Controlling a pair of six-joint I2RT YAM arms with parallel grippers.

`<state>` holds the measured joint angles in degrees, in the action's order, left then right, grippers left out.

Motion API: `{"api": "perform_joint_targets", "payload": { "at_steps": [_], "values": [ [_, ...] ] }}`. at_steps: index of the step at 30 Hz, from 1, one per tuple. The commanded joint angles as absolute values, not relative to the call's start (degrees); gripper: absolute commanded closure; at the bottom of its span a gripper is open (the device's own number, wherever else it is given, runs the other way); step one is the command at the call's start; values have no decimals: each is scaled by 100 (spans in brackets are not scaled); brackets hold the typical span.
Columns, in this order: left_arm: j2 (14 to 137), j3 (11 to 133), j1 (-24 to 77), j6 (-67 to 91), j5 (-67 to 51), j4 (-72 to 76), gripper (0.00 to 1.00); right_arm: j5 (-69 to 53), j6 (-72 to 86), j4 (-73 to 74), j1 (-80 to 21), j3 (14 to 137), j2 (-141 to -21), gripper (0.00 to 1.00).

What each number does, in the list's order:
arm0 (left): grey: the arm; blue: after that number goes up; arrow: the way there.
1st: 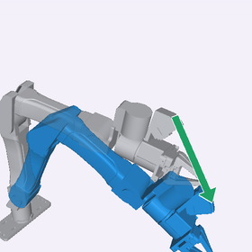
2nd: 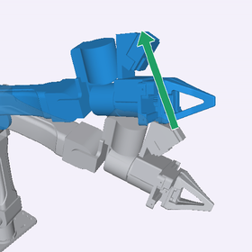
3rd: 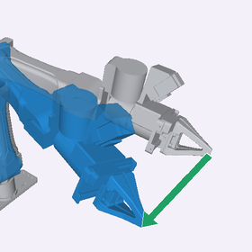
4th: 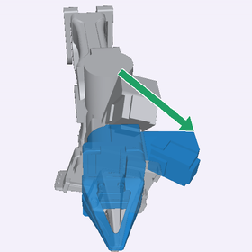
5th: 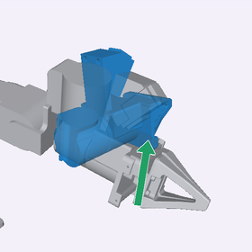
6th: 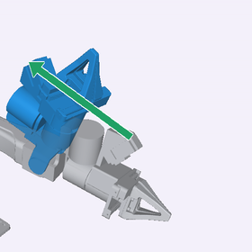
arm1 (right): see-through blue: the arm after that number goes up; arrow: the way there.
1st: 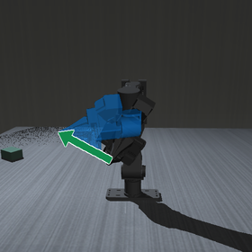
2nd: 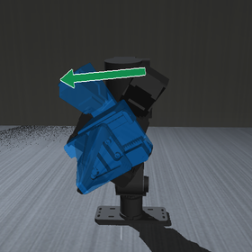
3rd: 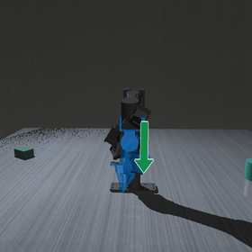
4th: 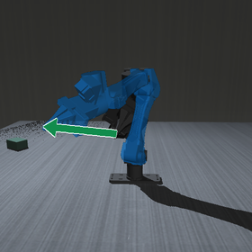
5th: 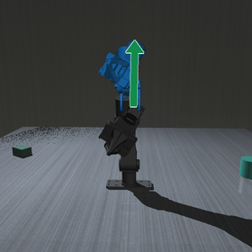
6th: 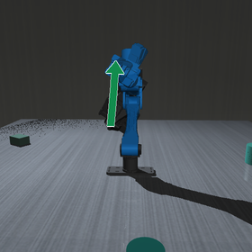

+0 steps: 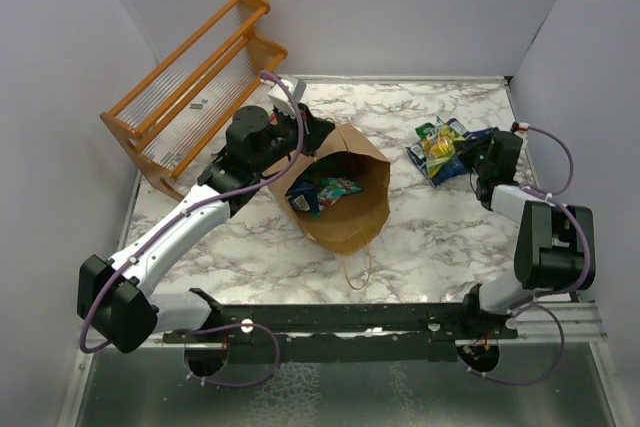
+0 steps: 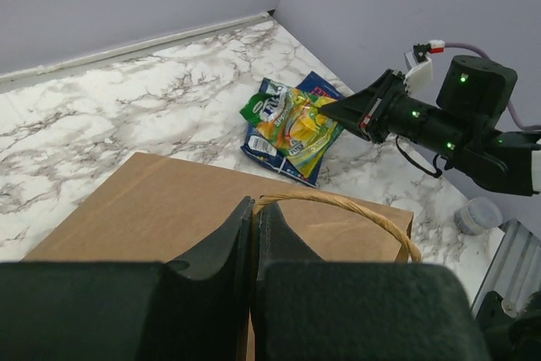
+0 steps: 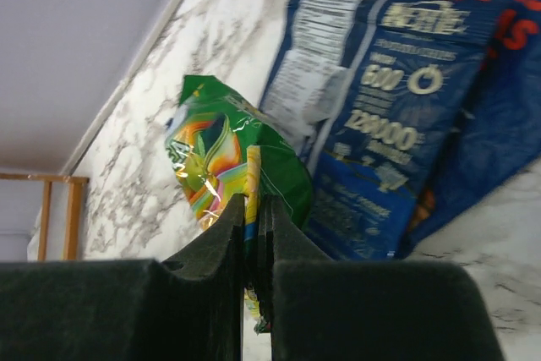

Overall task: Take the snacks out of the paper bag
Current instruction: Place the snack at the center of the board, then take out the snack from the paper bag.

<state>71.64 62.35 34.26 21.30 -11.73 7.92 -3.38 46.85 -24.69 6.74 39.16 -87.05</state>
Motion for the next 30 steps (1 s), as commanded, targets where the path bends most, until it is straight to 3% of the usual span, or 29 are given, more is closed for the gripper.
{"api": "perform_joint_targets", "payload": {
  "at_steps": [1,7,11,15,22,30],
  "values": [
    [7189,6412,3472,2092,-1145,761,100,-800,5005,-2463,1218,4041,-9090,93],
    [7231,6432,3497,2090,-1158,754,100,-516,4297,-2173,1439,3977,-8619,50],
    [7259,6434,3498,2150,-1245,768,100,-474,4009,-1973,1441,4013,-8121,37],
    [7269,6432,3504,2148,-1230,767,100,-394,3952,-1754,1432,4013,-7747,31],
    [7218,6442,3516,2115,-1187,736,100,-504,3803,-1544,1439,3775,-7177,29],
    [7183,6447,3523,2126,-1195,730,100,-2457,4019,-1361,1439,4027,-6784,30]
  ]
}}
